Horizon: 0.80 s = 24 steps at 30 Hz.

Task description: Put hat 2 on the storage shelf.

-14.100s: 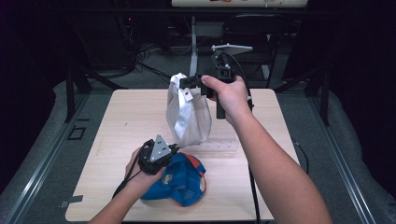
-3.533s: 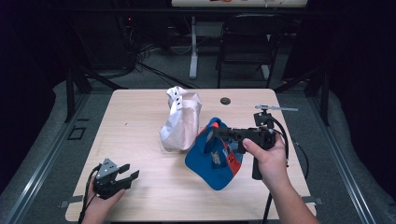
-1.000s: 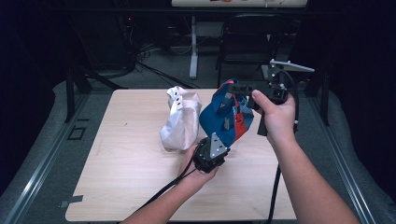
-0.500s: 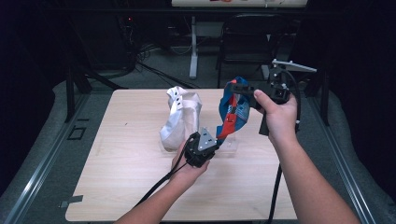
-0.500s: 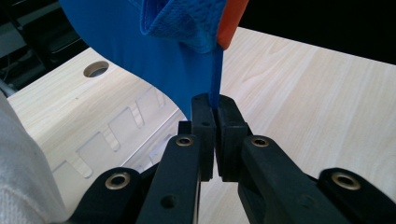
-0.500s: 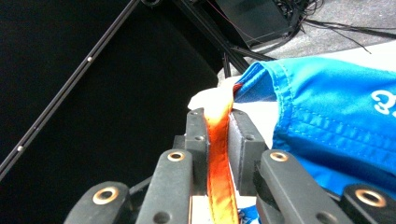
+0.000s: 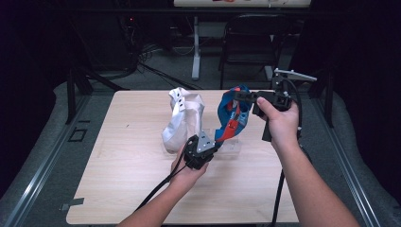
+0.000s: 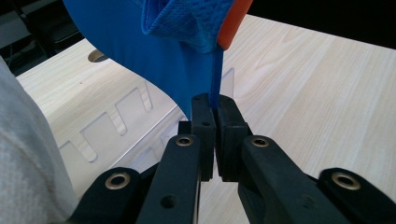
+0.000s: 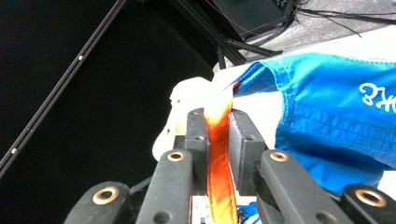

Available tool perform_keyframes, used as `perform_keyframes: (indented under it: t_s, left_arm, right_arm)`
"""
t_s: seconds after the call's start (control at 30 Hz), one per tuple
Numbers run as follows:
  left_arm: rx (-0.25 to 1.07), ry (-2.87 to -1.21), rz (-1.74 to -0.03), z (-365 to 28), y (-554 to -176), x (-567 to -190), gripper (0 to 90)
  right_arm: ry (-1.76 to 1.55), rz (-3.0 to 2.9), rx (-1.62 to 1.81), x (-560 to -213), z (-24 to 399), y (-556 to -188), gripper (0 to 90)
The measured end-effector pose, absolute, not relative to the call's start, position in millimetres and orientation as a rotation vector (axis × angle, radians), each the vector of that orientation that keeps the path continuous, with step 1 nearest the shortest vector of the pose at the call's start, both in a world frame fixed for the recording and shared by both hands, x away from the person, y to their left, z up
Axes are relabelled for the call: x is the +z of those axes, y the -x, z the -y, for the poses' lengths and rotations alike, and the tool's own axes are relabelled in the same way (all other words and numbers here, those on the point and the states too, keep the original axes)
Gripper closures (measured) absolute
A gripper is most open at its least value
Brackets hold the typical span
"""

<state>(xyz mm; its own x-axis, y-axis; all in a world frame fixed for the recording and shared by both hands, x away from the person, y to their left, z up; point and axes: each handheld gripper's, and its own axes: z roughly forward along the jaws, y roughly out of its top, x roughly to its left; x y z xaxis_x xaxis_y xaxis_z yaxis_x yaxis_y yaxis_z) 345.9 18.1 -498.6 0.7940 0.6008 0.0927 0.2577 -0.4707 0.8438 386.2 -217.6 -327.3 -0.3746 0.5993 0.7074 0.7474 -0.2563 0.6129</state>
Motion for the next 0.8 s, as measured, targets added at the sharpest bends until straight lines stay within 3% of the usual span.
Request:
perform_keyframes:
  t_s: [0.8]
  left_arm:
    - [0.464,-2.088,-0.704,-17.7,-343.3,-515.5,88.1]
  right_arm:
    - [1.687,1.832,-1.640,-350.2,214.3,-389.0,79.5]
